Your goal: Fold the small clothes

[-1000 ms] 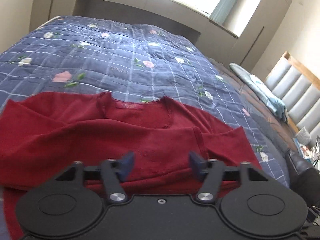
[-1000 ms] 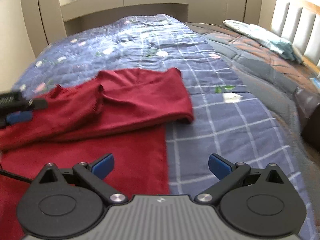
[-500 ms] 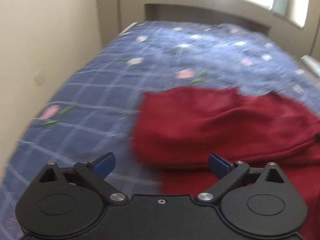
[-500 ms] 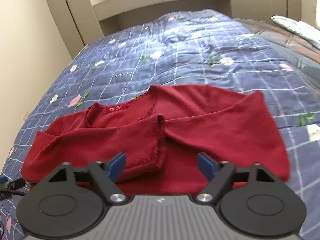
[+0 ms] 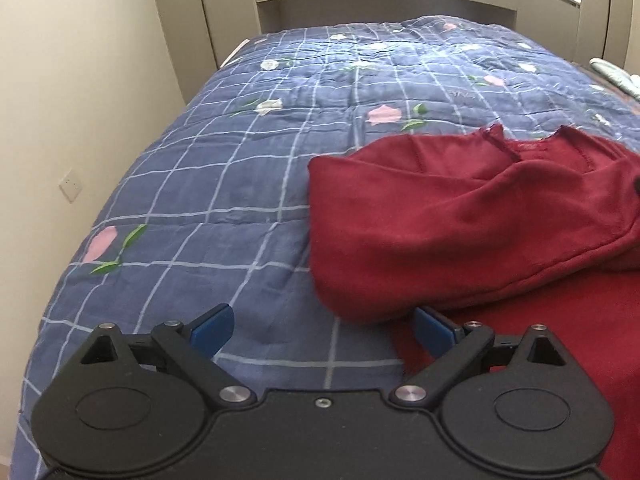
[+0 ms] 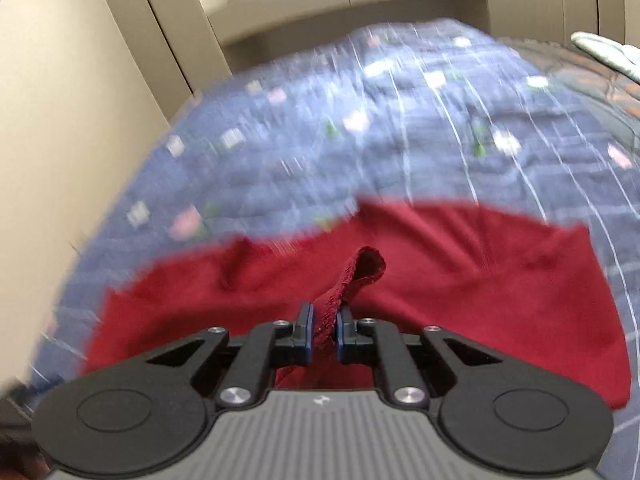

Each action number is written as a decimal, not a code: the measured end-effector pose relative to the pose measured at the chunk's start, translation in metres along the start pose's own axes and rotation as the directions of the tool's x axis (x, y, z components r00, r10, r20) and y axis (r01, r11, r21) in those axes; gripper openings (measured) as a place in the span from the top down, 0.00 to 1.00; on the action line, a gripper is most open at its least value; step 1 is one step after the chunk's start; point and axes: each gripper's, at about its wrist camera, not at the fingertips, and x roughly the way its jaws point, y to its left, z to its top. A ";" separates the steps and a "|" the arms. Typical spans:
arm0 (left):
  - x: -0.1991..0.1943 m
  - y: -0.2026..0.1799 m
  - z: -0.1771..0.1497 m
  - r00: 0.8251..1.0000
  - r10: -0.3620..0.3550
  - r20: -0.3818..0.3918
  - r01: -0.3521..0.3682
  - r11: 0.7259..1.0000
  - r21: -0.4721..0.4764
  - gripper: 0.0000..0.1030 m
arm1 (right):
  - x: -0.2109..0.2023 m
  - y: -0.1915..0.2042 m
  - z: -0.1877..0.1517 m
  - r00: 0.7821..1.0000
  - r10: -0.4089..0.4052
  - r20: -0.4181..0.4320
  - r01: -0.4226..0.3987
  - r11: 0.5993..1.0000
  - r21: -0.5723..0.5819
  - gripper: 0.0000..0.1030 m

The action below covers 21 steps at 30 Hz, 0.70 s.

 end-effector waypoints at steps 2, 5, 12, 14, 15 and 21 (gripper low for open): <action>0.000 -0.002 0.000 1.000 -0.011 0.006 0.011 1.000 0.002 0.07 | -0.020 0.008 0.018 0.996 0.056 0.074 -0.057 0.998 0.013 0.88; 0.001 -0.005 0.000 1.000 -0.021 0.017 0.021 1.000 0.014 0.08 | -0.042 0.022 0.047 0.981 0.102 0.165 -0.100 0.995 -0.021 0.88; 0.007 -0.016 0.016 0.998 -0.034 0.055 0.033 0.999 0.020 0.21 | -0.068 0.036 0.078 0.958 0.111 0.266 -0.095 0.993 -0.072 0.88; 0.007 -0.019 0.021 0.997 -0.024 0.079 0.022 0.999 0.030 0.26 | -0.068 0.034 0.077 0.957 0.101 0.270 -0.085 0.994 -0.072 0.88; 0.007 -0.020 0.023 0.996 -0.017 0.089 0.014 0.999 0.037 0.30 | -0.067 0.033 0.076 0.959 0.097 0.268 -0.081 0.994 -0.070 0.88; 0.007 -0.025 0.030 0.991 -0.059 0.120 0.046 0.993 0.113 0.59 | -0.063 0.019 0.065 0.967 0.060 0.249 -0.056 0.998 -0.024 0.88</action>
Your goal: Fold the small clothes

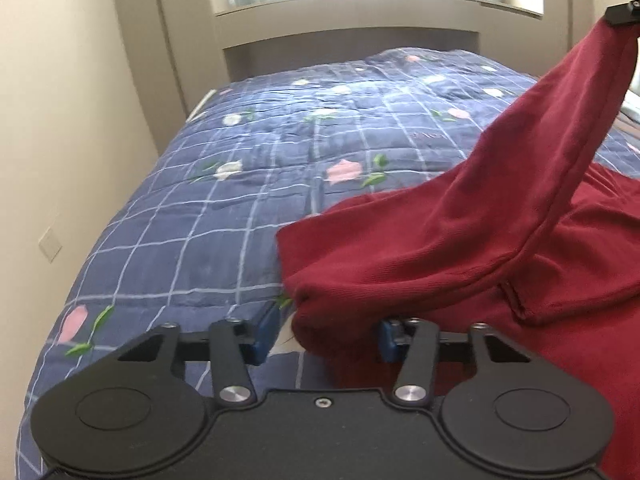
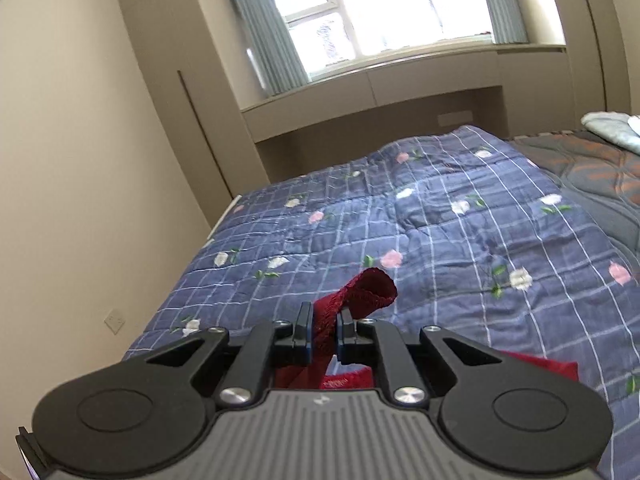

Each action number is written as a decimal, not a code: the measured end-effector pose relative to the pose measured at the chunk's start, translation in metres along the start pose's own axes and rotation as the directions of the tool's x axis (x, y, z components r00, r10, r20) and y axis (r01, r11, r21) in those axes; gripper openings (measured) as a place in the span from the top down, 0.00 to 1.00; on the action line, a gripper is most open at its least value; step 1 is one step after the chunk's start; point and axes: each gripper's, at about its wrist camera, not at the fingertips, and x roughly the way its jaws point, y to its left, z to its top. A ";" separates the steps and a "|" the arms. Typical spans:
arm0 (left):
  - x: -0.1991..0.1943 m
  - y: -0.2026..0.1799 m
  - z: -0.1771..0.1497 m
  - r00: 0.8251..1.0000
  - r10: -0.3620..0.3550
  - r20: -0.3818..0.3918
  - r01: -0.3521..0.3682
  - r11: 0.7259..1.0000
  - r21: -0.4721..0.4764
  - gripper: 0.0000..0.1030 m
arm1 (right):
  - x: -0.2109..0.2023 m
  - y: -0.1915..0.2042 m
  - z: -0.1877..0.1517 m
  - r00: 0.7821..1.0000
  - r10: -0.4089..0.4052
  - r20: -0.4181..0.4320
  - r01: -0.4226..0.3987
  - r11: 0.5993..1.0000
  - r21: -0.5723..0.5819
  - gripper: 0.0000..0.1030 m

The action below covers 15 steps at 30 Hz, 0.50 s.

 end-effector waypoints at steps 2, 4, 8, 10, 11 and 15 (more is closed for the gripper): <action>0.002 -0.002 0.001 1.000 -0.005 -0.021 0.006 1.000 0.020 0.75 | -0.003 -0.006 -0.003 1.000 -0.014 0.006 0.014 1.000 0.019 0.88; 0.002 -0.001 0.002 0.999 0.000 -0.036 0.001 1.000 0.017 0.87 | -0.007 -0.012 -0.006 1.000 -0.027 0.008 0.026 0.999 0.036 0.88; -0.005 0.013 0.003 0.998 0.019 -0.052 -0.024 0.993 -0.112 0.92 | -0.006 -0.025 -0.024 0.998 -0.046 -0.045 0.050 0.995 0.088 0.88; -0.004 0.027 0.001 0.996 0.011 -0.086 -0.031 0.973 -0.230 0.92 | 0.003 -0.030 -0.043 0.992 -0.067 -0.109 0.076 0.994 0.081 0.88; -0.002 0.037 -0.002 0.995 -0.006 -0.103 -0.027 0.951 -0.309 0.92 | 0.008 -0.033 -0.053 0.986 -0.079 -0.145 0.091 0.993 0.075 0.88; 0.008 0.062 -0.015 0.988 -0.086 -0.130 0.010 0.869 -0.496 0.92 | 0.022 -0.043 -0.095 0.959 -0.119 -0.258 0.139 0.988 0.063 0.88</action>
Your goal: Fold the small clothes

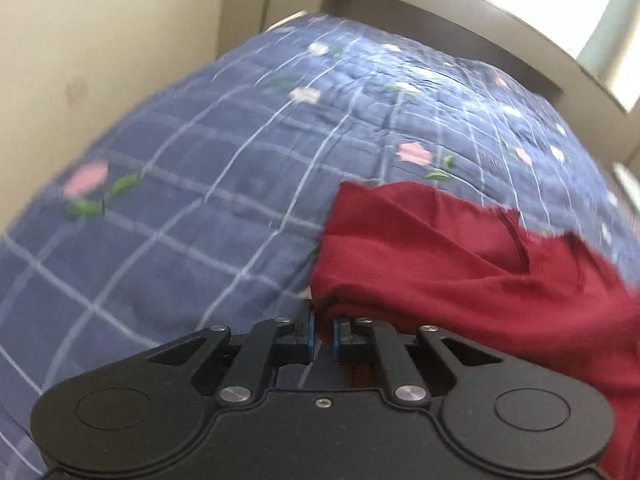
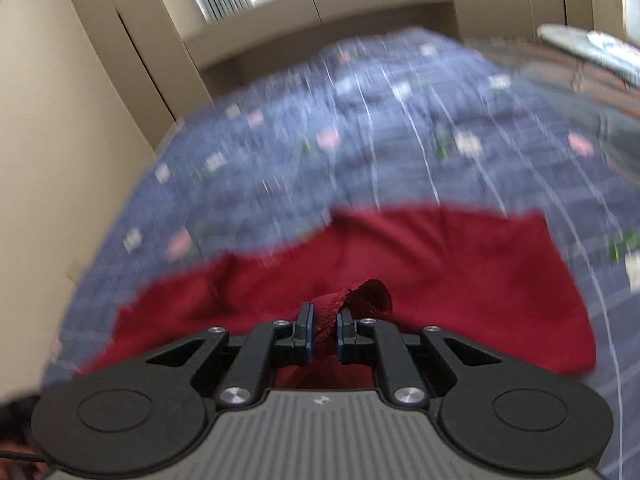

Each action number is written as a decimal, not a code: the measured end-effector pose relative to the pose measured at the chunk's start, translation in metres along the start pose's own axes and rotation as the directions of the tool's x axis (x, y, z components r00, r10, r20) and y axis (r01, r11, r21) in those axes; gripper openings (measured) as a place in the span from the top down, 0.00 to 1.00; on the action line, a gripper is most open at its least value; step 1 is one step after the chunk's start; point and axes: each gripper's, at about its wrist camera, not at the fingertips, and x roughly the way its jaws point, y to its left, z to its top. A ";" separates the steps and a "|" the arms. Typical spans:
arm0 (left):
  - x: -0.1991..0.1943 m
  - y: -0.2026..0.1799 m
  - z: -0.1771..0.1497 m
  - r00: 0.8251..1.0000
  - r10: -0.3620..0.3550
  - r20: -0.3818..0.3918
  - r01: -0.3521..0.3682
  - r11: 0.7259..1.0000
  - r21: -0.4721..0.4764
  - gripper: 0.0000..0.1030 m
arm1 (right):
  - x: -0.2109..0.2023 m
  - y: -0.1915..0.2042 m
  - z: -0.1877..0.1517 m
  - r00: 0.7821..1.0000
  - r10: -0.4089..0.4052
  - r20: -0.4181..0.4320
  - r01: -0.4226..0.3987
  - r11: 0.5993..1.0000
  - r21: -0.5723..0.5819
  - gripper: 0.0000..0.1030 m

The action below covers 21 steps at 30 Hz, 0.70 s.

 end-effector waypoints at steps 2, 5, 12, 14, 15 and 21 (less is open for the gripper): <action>0.001 0.004 -0.001 1.000 -0.015 -0.004 0.015 1.000 -0.017 0.92 | 0.003 -0.007 -0.016 0.999 -0.015 -0.038 0.016 1.000 0.015 0.88; 0.000 0.002 -0.003 1.000 -0.018 -0.005 0.018 1.000 0.015 0.92 | 0.003 -0.012 -0.033 0.997 -0.035 -0.072 0.036 0.999 0.004 0.87; -0.008 0.003 -0.008 1.000 -0.006 -0.024 0.007 0.998 0.061 0.75 | -0.004 -0.017 -0.040 0.994 -0.037 -0.100 0.038 0.999 0.005 0.72; -0.012 0.006 -0.012 0.999 0.010 -0.047 -0.007 0.998 0.067 0.65 | -0.007 -0.021 -0.035 0.996 -0.031 -0.085 0.033 0.999 0.026 0.51; -0.014 0.009 -0.014 0.998 0.012 -0.055 -0.009 0.998 0.068 0.59 | -0.008 -0.022 -0.033 0.997 -0.032 -0.075 0.035 0.999 0.030 0.49; -0.038 0.026 -0.016 1.000 -0.006 -0.015 0.006 1.000 -0.014 0.29 | 0.005 -0.029 -0.020 0.997 -0.041 -0.067 0.043 0.998 0.039 0.48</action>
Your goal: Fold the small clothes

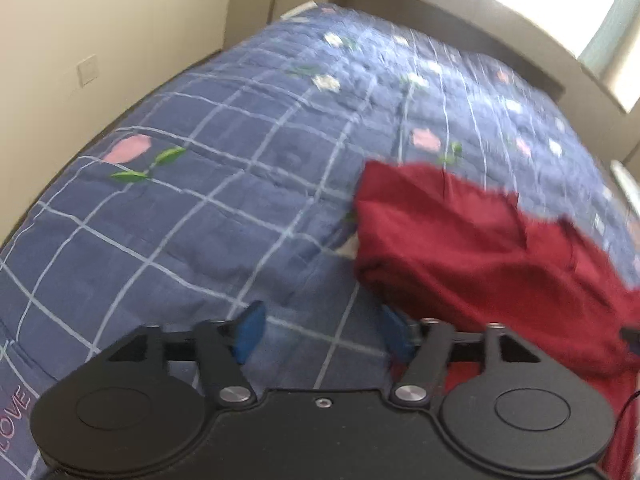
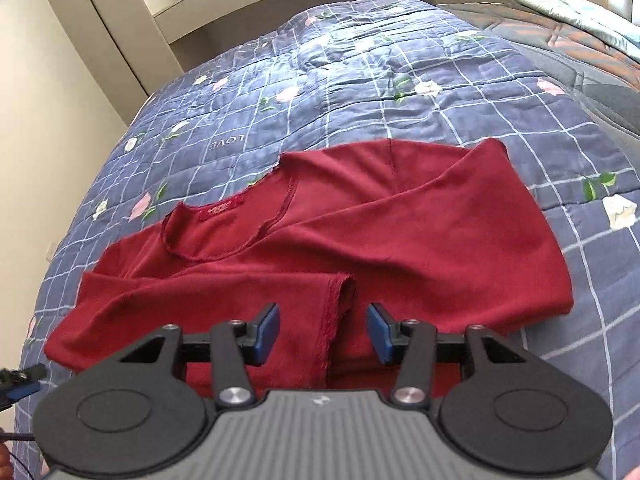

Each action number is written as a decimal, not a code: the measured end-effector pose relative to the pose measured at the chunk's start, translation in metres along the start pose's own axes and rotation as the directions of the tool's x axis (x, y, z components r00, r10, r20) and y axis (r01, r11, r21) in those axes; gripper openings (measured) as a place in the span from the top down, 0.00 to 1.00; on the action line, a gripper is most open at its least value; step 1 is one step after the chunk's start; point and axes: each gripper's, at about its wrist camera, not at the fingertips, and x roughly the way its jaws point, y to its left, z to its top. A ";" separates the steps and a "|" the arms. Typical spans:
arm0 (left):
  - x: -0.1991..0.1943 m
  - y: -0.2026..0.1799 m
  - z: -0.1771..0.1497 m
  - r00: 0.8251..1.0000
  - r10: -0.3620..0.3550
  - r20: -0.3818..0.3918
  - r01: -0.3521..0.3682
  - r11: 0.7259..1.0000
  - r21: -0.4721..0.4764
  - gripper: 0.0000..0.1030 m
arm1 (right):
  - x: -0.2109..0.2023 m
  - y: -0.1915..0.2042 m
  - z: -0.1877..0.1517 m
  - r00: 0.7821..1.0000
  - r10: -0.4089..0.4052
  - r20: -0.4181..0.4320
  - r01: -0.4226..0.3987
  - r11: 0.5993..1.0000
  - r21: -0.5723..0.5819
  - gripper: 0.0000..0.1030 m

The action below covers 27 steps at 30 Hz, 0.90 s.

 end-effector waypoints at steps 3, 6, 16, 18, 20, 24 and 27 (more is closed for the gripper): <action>0.002 0.003 0.011 0.999 -0.039 0.029 0.040 0.997 -0.064 0.25 | 0.010 0.001 0.005 1.000 -0.002 -0.001 0.002 1.000 0.002 0.48; 0.013 -0.002 0.023 0.995 -0.099 0.032 0.102 0.990 -0.094 0.25 | 0.019 0.005 0.008 1.000 0.004 -0.007 -0.004 1.000 0.001 0.52; 0.041 -0.022 0.033 0.993 -0.117 -0.014 0.115 0.988 -0.104 0.84 | 0.006 0.035 0.017 0.995 -0.017 0.101 0.035 0.983 -0.179 0.93; 0.030 -0.023 0.028 0.988 -0.140 0.060 0.145 0.986 -0.089 0.85 | -0.005 0.044 0.019 0.985 -0.017 0.172 0.057 0.971 -0.233 0.93; 0.024 -0.026 0.023 0.985 -0.143 0.093 0.149 0.987 -0.060 0.85 | -0.008 0.050 0.023 0.980 -0.022 0.197 0.074 0.962 -0.262 0.93; 0.030 -0.031 0.014 0.993 -0.100 0.069 0.101 0.995 -0.016 0.84 | 0.018 0.044 0.025 0.993 -0.065 0.104 0.089 0.964 -0.251 0.93; 0.038 -0.031 0.011 0.997 -0.064 0.035 0.065 0.998 -0.015 0.78 | 0.037 0.031 0.017 0.995 -0.094 0.022 0.097 0.974 -0.206 0.91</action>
